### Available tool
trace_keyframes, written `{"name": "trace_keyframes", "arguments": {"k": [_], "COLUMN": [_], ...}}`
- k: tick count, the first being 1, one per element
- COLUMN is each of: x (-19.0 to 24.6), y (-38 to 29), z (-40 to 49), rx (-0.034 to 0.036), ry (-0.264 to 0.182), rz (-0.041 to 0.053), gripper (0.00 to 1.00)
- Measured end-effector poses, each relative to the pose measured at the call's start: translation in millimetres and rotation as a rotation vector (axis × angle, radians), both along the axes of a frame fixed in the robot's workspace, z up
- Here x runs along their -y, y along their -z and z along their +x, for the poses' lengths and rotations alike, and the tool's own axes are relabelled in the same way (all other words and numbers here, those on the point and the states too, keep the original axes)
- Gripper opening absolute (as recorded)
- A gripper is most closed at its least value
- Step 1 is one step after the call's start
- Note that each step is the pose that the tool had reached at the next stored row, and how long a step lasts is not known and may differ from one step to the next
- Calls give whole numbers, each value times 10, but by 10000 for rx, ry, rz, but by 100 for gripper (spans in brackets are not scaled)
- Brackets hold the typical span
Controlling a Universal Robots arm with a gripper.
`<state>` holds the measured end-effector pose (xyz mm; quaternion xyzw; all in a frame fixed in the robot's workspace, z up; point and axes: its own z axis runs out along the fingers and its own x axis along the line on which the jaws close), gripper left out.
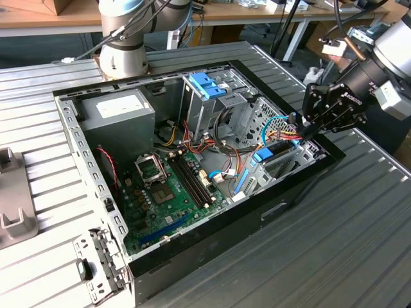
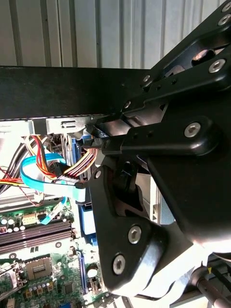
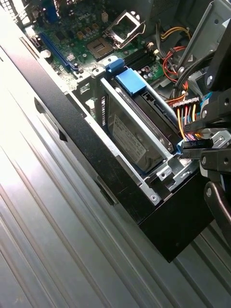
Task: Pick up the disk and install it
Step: 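Insert the first disk wire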
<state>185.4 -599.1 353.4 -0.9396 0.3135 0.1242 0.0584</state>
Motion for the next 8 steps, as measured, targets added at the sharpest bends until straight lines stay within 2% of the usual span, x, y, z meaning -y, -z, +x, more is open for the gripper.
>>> {"name": "trace_keyframes", "arguments": {"k": [4, 5, 6, 8], "x": [0, 1, 1, 1], "y": [0, 0, 0, 0], "z": [0, 0, 0, 0], "rx": [0, 0, 0, 0], "ry": [0, 0, 0, 0], "rz": [1, -1, 0, 1], "gripper": [27, 25, 19, 17]}}
